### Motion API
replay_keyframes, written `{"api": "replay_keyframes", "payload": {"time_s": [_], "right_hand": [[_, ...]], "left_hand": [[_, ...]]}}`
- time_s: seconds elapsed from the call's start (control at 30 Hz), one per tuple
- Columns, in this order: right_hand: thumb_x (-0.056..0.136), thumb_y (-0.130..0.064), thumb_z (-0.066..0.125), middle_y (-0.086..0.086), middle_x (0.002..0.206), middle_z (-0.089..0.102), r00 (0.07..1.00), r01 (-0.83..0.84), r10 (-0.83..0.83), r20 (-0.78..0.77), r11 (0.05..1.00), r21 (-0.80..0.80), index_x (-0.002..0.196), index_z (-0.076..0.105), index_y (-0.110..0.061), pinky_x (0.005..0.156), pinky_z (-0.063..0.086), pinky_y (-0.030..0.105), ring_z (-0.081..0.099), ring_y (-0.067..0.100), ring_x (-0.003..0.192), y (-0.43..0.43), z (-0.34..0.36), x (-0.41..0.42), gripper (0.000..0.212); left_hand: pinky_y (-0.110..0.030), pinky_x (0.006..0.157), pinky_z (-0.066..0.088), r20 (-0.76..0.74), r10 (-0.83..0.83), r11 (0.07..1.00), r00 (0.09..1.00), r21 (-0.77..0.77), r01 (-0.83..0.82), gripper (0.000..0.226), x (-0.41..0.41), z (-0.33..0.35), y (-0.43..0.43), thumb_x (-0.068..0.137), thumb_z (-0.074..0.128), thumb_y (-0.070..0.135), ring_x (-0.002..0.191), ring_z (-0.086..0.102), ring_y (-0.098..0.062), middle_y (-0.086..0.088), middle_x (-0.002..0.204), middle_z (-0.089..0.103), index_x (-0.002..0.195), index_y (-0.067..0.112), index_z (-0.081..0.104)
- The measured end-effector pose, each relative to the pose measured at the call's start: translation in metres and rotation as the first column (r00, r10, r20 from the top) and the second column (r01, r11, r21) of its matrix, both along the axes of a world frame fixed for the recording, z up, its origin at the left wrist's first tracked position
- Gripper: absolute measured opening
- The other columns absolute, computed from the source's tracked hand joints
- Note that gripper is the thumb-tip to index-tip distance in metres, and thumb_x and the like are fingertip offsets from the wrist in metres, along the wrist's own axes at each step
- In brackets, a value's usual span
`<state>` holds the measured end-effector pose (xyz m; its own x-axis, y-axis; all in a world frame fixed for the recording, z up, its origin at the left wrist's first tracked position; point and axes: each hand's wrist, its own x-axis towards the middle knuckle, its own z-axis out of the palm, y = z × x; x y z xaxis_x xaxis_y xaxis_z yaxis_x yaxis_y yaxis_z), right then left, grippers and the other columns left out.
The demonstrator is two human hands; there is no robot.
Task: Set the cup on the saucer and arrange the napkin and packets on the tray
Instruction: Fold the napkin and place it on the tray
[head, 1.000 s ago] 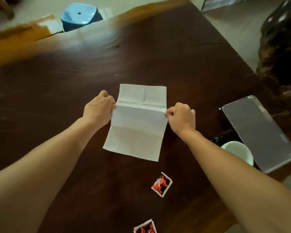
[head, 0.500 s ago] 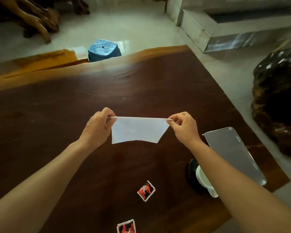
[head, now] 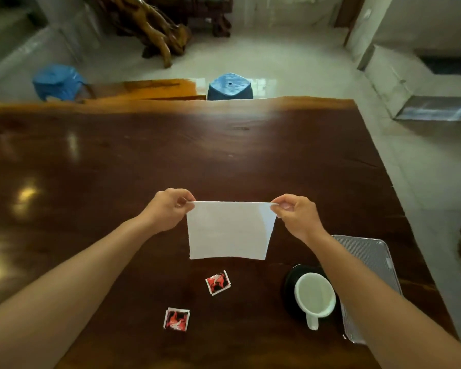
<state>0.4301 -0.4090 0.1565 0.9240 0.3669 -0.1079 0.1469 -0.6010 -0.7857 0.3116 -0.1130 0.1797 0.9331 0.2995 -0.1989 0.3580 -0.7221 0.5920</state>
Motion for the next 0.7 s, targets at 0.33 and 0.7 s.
{"api": "replay_keyframes", "payload": {"time_s": [0.33,0.7], "right_hand": [[0.096,-0.020,0.065,0.001,0.100,0.073,0.997,-0.063,0.047,-0.063,0.957,-0.283,0.104,0.075,-0.018,0.064,0.048,0.020,0.062,0.012,0.086,0.028,-0.061,0.042,0.013],[0.096,-0.023,0.063,-0.013,0.079,0.061,0.999,0.002,-0.015,-0.038,0.946,-0.323,0.093,0.075,-0.024,0.065,0.054,0.029,0.061,0.010,0.076,0.082,-0.110,0.109,0.012]], "left_hand": [[-0.032,0.079,0.053,-0.243,0.073,0.994,0.967,0.094,-0.051,0.013,0.028,-0.060,-0.011,0.099,0.059,0.021,0.092,0.064,-0.018,-0.005,0.106,0.071,0.105,0.017,0.070],[-0.032,0.069,0.046,-0.110,0.213,0.963,0.971,0.194,-0.189,0.015,0.108,-0.104,0.028,0.098,0.060,0.023,0.087,0.061,-0.019,-0.005,0.102,0.067,0.105,0.015,0.071]]}}
